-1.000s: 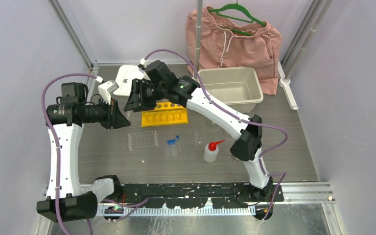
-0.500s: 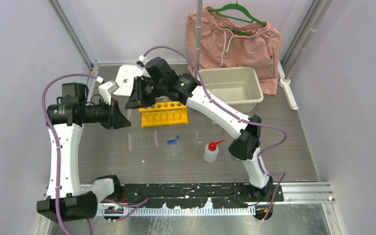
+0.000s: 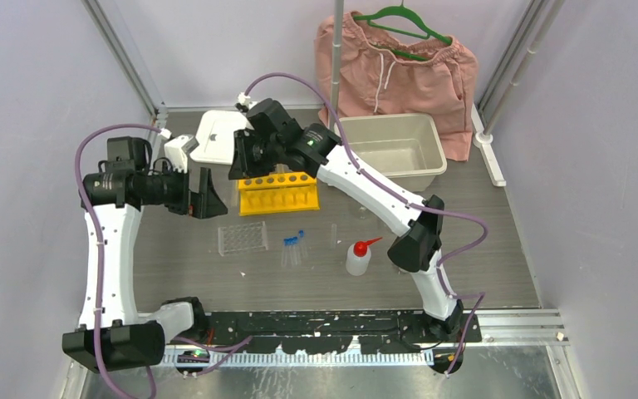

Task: Organize the chemistry lab equipment

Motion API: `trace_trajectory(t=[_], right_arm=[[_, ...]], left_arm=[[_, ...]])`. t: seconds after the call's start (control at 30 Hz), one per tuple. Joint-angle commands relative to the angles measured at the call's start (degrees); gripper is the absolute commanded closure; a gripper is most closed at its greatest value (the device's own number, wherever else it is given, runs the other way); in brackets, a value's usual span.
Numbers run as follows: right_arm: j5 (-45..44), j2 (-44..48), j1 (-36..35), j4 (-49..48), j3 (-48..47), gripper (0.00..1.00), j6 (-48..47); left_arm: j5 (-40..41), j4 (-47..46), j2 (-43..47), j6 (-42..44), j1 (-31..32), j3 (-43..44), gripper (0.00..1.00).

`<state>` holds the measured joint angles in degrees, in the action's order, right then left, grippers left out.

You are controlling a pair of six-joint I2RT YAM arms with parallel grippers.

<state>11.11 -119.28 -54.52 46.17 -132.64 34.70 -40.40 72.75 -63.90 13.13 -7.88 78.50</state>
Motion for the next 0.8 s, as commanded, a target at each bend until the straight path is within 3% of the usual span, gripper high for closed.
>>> trace_trajectory(t=[0.0, 0.17, 0.43, 0.77], right_arm=[[-8.68, 3.63, 0.21, -0.01, -1.17, 0.98, -6.04], [-16.08, 6.17, -0.25, -6.46, 7.52, 0.99, -8.73], [-27.23, 9.77, -4.67, -21.41, 23.23, 0.99, -17.04], [-37.08, 9.17, -8.08, -39.49, 35.33, 0.99, -25.91]], left_arm=[[4.29, -1.35, -1.04, -2.32, -0.16, 2.02, 0.0], [9.7, -0.06, -3.78, -3.52, -0.79, 3.3, 0.0], [11.89, -0.1, -9.31, -5.41, -7.12, 3.03, 0.0], [14.86, -0.04, -10.15, -4.88, -7.24, 1.17, 0.0]])
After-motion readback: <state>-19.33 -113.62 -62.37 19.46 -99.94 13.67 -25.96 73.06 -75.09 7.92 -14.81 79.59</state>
